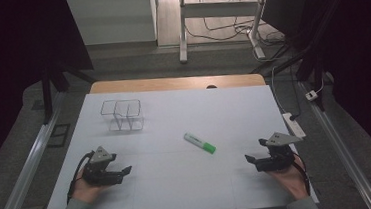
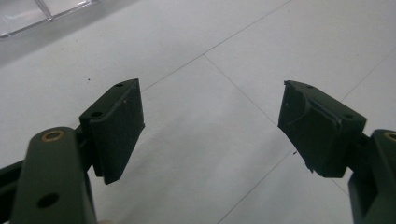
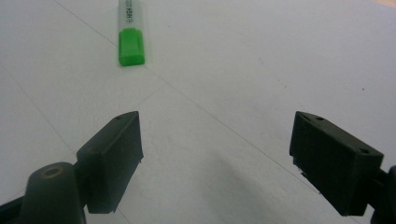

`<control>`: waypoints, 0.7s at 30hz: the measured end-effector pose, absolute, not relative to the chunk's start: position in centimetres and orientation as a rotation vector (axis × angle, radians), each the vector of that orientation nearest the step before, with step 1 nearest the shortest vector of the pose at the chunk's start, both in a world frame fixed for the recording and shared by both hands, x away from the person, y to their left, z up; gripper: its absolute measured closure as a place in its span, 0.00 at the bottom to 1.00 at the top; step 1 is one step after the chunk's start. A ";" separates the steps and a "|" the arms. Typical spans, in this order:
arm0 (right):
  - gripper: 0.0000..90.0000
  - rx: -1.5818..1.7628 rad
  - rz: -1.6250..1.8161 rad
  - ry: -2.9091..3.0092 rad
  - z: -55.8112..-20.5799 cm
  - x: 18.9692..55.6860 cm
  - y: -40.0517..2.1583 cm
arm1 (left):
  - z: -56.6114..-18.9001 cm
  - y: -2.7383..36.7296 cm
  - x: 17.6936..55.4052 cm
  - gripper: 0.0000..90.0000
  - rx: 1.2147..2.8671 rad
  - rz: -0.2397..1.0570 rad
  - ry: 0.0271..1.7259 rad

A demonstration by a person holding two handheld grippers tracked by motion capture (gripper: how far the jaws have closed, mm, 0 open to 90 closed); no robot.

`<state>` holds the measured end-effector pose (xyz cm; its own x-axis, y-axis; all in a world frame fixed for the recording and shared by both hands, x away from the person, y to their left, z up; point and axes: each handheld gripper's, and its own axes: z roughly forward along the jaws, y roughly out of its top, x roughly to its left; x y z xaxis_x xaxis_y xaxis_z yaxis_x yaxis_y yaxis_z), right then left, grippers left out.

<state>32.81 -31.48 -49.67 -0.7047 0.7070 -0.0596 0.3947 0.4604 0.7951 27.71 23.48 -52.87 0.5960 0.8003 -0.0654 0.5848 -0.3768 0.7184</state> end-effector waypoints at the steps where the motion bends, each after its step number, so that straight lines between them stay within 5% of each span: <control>1: 0.19 0.929 1.124 2.331 -49.7 32.8 -31.5 | -52.9 23.5 27.7 0.24 2.101 0.381 1.091; 21: 0.22 0.949 1.098 2.331 -49.7 33.3 -31.2 | -52.9 23.5 27.8 0.24 2.102 0.379 1.097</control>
<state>33.27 -31.19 -49.71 -0.6931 0.7182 -0.0619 0.4096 0.4631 0.7860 27.77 23.50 -52.90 0.5939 0.8017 -0.0680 0.5887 -0.3754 0.7159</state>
